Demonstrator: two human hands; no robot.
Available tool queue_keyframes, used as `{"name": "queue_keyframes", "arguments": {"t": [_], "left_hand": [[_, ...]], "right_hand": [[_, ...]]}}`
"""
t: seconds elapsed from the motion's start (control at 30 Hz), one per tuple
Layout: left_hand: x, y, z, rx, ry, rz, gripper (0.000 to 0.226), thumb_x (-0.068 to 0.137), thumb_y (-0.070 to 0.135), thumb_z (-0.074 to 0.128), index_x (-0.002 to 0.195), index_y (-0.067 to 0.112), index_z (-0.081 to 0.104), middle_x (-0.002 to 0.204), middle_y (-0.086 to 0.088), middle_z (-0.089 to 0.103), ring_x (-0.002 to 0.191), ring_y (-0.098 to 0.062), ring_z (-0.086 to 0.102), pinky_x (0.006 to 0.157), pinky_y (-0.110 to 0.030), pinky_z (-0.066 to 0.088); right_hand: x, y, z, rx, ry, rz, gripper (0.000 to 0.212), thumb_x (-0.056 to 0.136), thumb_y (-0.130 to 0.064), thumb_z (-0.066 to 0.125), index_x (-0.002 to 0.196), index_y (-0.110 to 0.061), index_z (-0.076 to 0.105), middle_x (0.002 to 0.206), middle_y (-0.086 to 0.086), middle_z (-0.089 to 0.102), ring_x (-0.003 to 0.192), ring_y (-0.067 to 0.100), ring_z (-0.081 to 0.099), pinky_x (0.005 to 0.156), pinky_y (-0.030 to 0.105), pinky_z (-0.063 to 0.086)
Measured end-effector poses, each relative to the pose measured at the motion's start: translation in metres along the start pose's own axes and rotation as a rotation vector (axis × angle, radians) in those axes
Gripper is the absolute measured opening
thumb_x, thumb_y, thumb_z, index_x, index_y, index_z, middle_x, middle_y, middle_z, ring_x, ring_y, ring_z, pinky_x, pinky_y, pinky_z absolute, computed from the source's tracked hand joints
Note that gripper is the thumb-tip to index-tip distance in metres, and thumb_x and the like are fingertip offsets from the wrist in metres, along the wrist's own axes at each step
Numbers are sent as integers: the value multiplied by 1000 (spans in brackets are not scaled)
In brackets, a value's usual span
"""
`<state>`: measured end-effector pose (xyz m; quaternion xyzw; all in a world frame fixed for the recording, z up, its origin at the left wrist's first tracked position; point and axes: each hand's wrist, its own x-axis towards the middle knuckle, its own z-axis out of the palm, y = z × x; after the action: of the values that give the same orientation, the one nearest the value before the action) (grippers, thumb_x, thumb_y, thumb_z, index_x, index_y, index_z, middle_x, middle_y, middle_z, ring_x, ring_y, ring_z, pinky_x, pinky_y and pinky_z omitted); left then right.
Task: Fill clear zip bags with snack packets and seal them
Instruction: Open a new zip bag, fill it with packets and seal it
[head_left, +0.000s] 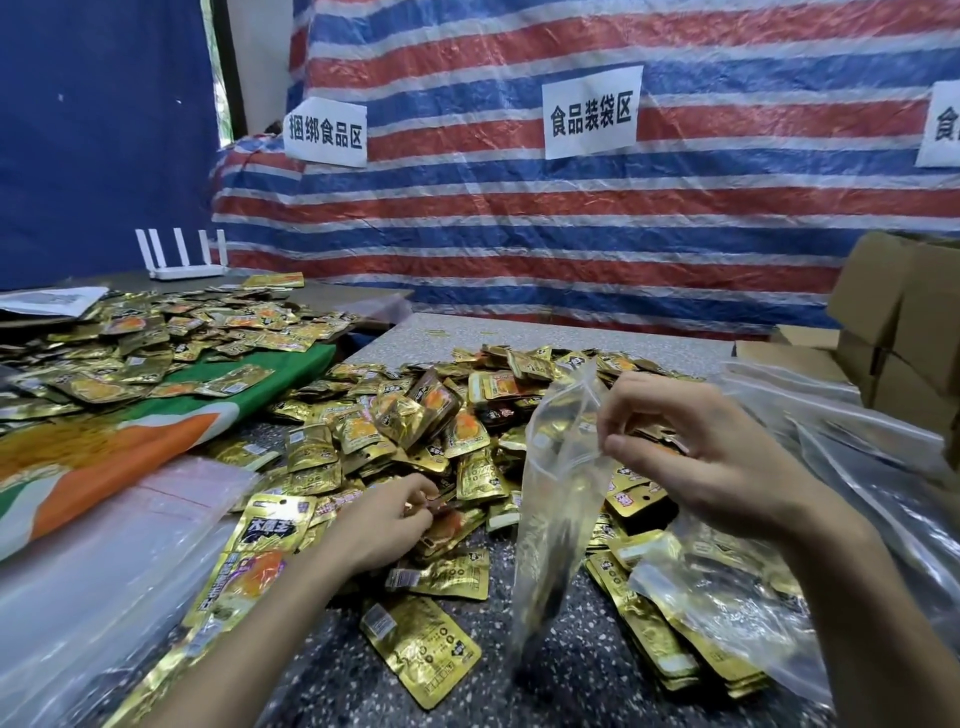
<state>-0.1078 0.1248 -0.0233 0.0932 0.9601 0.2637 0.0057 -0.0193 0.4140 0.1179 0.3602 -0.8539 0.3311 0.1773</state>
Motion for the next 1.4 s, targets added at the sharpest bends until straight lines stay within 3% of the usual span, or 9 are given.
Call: {"name": "queue_keyframes", "arguments": {"t": [0.2,0.37,0.57,0.73,0.87,0.97,1.1,1.27,1.4], "left_hand": [[9,-3,-5,-23,-71,-6,23,93,41,61,114,32,60,117,9,61,99,-9,61,90,-39,54],[13,10,6,120,-86,-22,50,82,62,64,120,30,61,122,10,59,109,-12,57,94,-37,50],[44,43,37,112,168,-64,57,83,32,68,134,23,44,128,1,49,121,-21,48,92,-37,45],[62,62,67,57,118,-163,77,87,31,68,150,36,24,152,-10,23,132,-31,39,109,-48,33],[64,64,73,5,142,-210,65,93,23,62,149,23,29,151,-15,26,132,-36,39,111,-49,30],[71,64,51,-76,73,-154,54,94,18,59,143,32,41,149,-14,30,127,-34,46,103,-44,44],[72,75,5,-279,52,-31,24,91,16,65,114,22,61,128,-7,59,98,-17,63,68,-22,51],[37,96,-67,-763,238,101,35,87,-2,66,111,22,59,113,-5,61,61,-16,68,47,-21,51],[-4,110,-104,-1051,332,244,38,78,8,74,111,9,56,90,-10,71,57,-16,64,45,-21,48]], "right_hand": [[0,-1,-1,-13,6,2,9,84,-19,60,79,-14,66,79,-8,63,81,16,61,72,25,48],[0,-2,-2,-20,8,9,9,84,-20,60,78,-15,66,79,-9,63,81,17,61,71,26,48],[-1,-4,0,-28,-5,5,10,84,-20,60,80,-13,66,81,-9,63,85,14,62,74,24,49],[0,-2,0,-45,-9,-8,9,85,-19,60,81,-14,67,82,-11,63,85,12,62,72,19,47],[2,-1,1,-25,-13,-9,9,85,-20,61,82,-15,68,84,-10,64,85,11,63,73,16,47],[3,0,1,-9,-17,5,10,85,-19,61,82,-12,68,85,-7,65,86,13,63,76,24,51],[2,-2,1,0,-16,4,10,85,-16,61,82,-10,68,84,-5,65,85,15,63,75,23,51],[2,-1,-1,20,3,9,8,85,-13,62,81,-10,68,81,-6,65,84,14,64,75,16,48],[1,-1,0,29,3,8,7,85,-12,63,82,-10,69,82,-6,65,84,15,64,75,18,50]]}}
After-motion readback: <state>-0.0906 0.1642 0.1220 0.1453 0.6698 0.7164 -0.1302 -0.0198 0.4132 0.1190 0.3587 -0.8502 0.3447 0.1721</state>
